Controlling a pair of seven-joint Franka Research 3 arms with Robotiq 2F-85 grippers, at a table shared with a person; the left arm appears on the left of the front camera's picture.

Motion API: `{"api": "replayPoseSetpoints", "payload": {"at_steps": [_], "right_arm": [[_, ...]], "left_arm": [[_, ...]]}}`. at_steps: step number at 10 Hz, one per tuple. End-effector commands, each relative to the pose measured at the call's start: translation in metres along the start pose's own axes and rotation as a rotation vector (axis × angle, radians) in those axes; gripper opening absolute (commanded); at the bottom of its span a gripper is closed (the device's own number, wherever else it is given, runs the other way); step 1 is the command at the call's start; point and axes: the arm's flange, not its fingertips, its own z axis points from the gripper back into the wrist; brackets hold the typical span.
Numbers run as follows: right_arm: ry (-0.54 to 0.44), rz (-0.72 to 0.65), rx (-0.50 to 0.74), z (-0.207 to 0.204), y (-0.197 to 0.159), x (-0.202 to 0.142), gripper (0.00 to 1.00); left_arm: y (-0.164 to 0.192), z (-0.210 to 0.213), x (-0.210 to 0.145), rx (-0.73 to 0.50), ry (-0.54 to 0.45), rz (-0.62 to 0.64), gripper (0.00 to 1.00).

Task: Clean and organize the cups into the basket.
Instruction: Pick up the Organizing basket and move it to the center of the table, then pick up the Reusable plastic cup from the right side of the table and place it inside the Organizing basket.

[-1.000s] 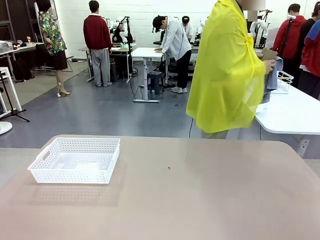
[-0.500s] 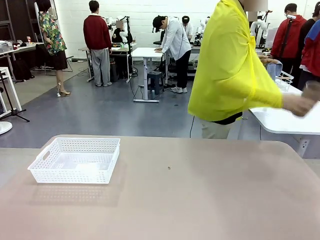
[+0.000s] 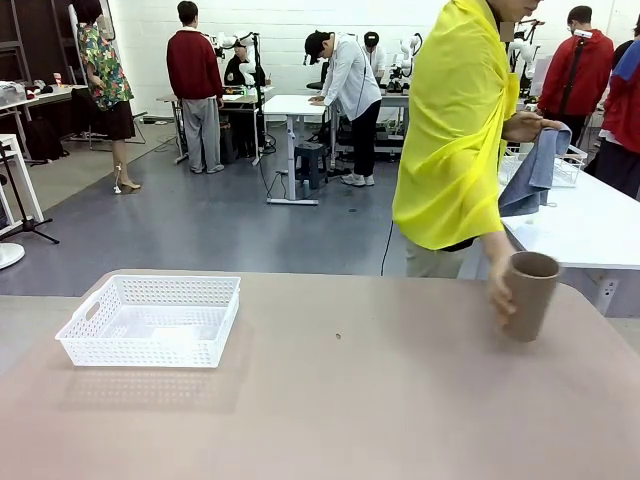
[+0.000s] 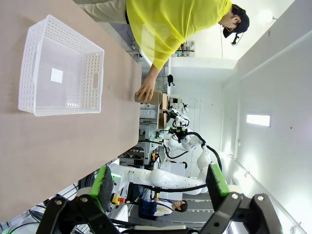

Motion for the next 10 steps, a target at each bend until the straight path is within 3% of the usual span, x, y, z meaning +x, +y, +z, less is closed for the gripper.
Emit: {"api": "replayPoseSetpoints", "payload": {"at_steps": [1, 10], "right_arm": [[0.007, -0.009, -0.003, 0.0000, -0.0013, -0.0019, 1.00], [0.007, -0.009, -0.003, 0.0000, -0.0013, -0.0019, 1.00]], "left_arm": [[-0.0024, -0.0016, -0.0052, 0.008, -0.010, 0.011, 1.00], [-0.0024, -0.0016, -0.0052, 0.008, -0.010, 0.011, 1.00]]}}
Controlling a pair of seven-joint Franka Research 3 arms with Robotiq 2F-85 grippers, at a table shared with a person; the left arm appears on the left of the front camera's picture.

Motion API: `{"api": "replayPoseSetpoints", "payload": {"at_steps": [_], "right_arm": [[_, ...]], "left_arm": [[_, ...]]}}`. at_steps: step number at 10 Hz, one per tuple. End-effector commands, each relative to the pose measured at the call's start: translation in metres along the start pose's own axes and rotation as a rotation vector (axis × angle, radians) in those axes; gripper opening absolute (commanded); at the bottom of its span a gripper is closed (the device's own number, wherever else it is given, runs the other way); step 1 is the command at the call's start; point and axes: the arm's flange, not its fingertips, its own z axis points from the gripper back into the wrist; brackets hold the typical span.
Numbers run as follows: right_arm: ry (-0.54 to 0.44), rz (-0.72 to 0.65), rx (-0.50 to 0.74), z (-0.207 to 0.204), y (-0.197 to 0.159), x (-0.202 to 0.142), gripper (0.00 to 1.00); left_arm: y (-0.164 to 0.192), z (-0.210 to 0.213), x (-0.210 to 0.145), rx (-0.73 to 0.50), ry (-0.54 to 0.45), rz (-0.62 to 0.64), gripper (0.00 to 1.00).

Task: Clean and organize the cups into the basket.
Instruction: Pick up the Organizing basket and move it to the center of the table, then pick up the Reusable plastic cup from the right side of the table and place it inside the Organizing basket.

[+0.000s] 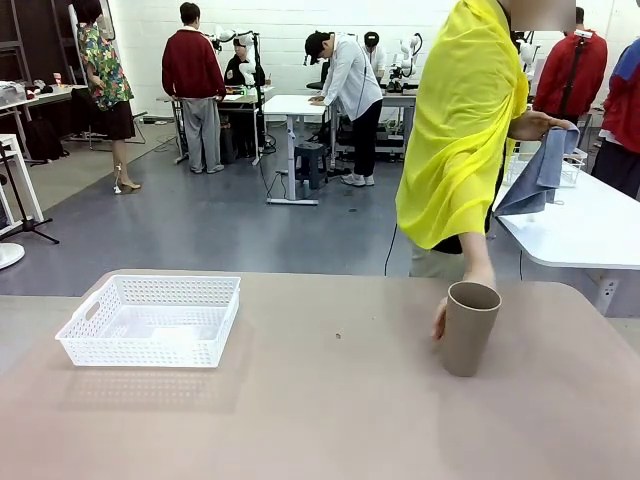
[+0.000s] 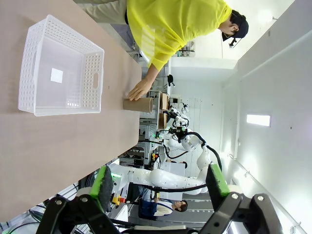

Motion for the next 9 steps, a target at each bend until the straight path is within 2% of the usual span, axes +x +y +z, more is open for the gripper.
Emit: {"api": "replayPoseSetpoints", "payload": {"at_steps": [1, 2, 3, 4, 6, 7, 8, 9], "right_arm": [[0.007, -0.009, -0.003, 0.000, -0.001, -0.002, 1.00], [0.000, 0.000, 0.000, 0.000, 0.000, 0.000, 1.00], [0.079, 0.216, -0.046, -0.012, 0.003, 0.001, 1.00], [0.117, 0.432, -0.058, -0.026, 0.011, 0.004, 1.00], [0.153, 0.930, -0.158, -0.069, 0.020, 0.015, 1.00], [0.153, 1.110, -0.216, -0.093, 0.016, 0.014, 1.00], [0.094, 1.255, -0.268, -0.115, 0.012, 0.008, 1.00], [0.054, 1.369, -0.303, -0.137, 0.005, -0.002, 1.00]], "left_arm": [[-0.002, -0.002, -0.005, 0.008, -0.010, 0.011, 1.00], [0.000, 0.000, 0.000, 0.000, 0.000, 0.000, 1.00], [-0.013, -0.007, 0.003, 0.108, -0.026, -0.045, 1.00], [-0.031, -0.017, 0.004, 0.237, -0.023, -0.093, 1.00], [-0.080, -0.050, 0.003, 0.647, -0.049, -0.186, 1.00], [-0.095, -0.070, 0.001, 0.808, -0.034, -0.188, 1.00], [-0.104, -0.093, 0.001, 0.947, -0.018, -0.162, 1.00], [-0.106, -0.117, 0.004, 1.054, -0.069, -0.142, 1.00]]}}
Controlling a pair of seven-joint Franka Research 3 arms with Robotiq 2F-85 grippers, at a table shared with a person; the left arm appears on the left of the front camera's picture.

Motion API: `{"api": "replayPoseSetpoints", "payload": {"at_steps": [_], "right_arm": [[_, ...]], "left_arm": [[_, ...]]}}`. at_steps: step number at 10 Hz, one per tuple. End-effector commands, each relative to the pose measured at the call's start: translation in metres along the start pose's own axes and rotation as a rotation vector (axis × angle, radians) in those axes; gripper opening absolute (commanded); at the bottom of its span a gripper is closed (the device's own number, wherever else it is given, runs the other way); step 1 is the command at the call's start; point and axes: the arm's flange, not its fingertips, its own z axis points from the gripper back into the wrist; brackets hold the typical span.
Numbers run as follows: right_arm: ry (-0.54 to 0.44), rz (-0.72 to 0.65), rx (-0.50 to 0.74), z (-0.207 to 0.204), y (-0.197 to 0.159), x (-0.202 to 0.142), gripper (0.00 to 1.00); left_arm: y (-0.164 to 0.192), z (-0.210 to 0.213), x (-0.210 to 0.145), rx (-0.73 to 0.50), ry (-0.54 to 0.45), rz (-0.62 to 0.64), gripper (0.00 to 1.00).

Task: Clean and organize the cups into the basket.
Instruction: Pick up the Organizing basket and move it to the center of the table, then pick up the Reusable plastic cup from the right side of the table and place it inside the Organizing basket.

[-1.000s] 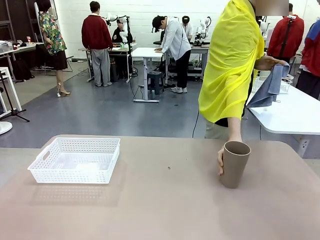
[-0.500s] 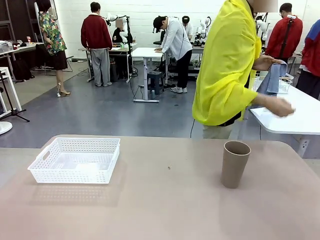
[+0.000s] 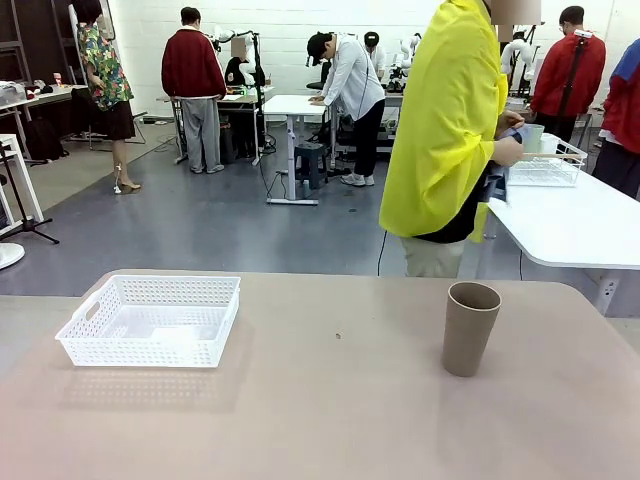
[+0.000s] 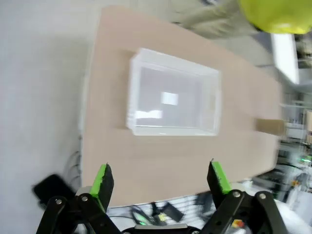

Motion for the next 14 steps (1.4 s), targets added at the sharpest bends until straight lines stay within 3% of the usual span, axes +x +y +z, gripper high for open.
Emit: {"api": "replayPoseSetpoints", "payload": {"at_steps": [1, 3, 4, 5, 7, 8, 9, 11, 14], "right_arm": [[-0.176, 0.378, -0.178, -0.048, 0.017, -0.027, 1.00], [-0.238, 0.428, -0.095, -0.064, 0.030, -0.032, 1.00], [-0.254, 0.387, -0.066, -0.061, 0.032, -0.034, 1.00], [-0.135, 0.378, -0.127, -0.056, 0.023, -0.027, 1.00], [-0.135, 0.378, -0.127, -0.056, 0.023, -0.027, 1.00], [-0.183, 0.402, -0.121, -0.061, 0.030, -0.031, 1.00], [-0.205, 0.497, -0.145, -0.085, 0.026, -0.018, 1.00], [-0.138, 0.575, 0.017, -0.125, 0.015, -0.002, 1.00], [-0.115, 0.644, 0.076, -0.171, -0.007, 0.009, 1.00]], "left_arm": [[-0.023, -0.052, -0.009, 0.259, 0.008, 0.116, 1.00], [-0.039, -0.086, -0.002, 0.312, -0.127, 0.143, 1.00], [-0.041, -0.090, -0.007, 0.289, -0.205, 0.061, 1.00], [-0.043, -0.068, 0.006, 0.286, -0.093, 0.097, 1.00], [-0.043, -0.068, 0.006, 0.286, -0.093, 0.097, 1.00], [-0.043, -0.085, 0.004, 0.280, -0.130, 0.096, 1.00], [-0.040, -0.105, 0.021, 0.288, -0.090, 0.134, 1.00], [-0.045, -0.121, 0.039, 0.299, -0.114, 0.118, 1.00], [-0.047, -0.141, 0.048, 0.280, -0.087, 0.049, 1.00]]}}
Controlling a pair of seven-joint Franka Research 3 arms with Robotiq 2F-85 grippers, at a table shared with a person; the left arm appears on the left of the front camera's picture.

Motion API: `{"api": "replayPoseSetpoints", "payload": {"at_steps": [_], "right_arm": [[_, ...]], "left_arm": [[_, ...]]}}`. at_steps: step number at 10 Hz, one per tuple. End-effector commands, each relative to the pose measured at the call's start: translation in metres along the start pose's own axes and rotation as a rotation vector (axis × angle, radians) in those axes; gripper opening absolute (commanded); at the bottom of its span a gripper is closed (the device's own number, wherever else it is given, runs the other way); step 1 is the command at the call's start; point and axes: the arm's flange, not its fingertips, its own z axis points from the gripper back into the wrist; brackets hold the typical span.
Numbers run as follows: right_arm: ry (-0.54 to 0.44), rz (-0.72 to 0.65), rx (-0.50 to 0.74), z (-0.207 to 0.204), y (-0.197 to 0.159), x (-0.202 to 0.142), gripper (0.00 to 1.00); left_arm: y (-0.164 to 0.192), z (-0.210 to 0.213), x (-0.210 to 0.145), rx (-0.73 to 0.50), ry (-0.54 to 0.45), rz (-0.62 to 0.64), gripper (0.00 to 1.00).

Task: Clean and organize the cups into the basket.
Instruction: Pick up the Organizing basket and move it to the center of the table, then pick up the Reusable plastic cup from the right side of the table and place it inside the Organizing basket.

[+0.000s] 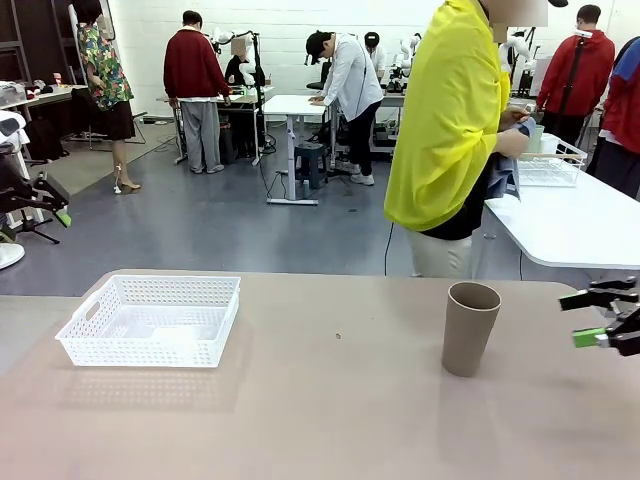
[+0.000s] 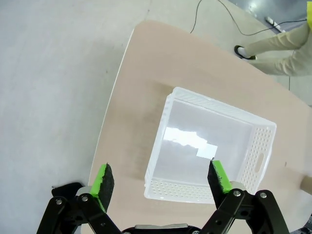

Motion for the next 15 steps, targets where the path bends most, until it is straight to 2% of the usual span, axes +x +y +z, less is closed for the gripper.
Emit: {"api": "replayPoseSetpoints", "payload": {"at_steps": [1, 3, 4, 9, 11, 12, 13, 14, 15], "right_arm": [[-0.028, 0.032, -0.009, -0.010, -0.026, -0.009, 1.00], [-0.050, 0.047, -0.031, -0.016, -0.038, -0.017, 1.00], [-0.011, 0.017, 0.015, -0.013, -0.020, -0.010, 1.00], [-0.019, 0.025, 0.005, -0.012, -0.026, -0.012, 1.00], [-0.030, 0.098, 0.088, -0.032, -0.033, -0.025, 1.00], [-0.041, 0.124, 0.071, -0.040, -0.039, -0.029, 1.00], [-0.043, 0.120, 0.045, -0.047, -0.047, -0.035, 1.00], [-0.037, 0.093, -0.003, -0.053, -0.056, -0.041, 1.00], [-0.068, 0.072, -0.012, -0.058, -0.062, -0.045, 1.00]], "left_arm": [[-0.003, -0.009, 0.004, -0.020, 0.002, -0.035, 1.00], [-0.008, -0.026, 0.003, -0.079, 0.036, -0.068, 1.00], [-0.008, -0.012, 0.001, -0.009, 0.017, -0.026, 1.00], [-0.007, -0.015, 0.001, -0.023, 0.022, -0.038, 1.00], [0.009, -0.023, 0.001, 0.008, 0.170, -0.257, 1.00], [0.014, -0.032, -0.007, 0.055, 0.218, -0.340, 1.00], [0.020, -0.040, -0.011, 0.078, 0.219, -0.387, 1.00], [0.024, -0.044, -0.011, 0.078, 0.192, -0.383, 1.00], [0.026, -0.048, -0.013, 0.075, 0.162, -0.404, 1.00]]}}
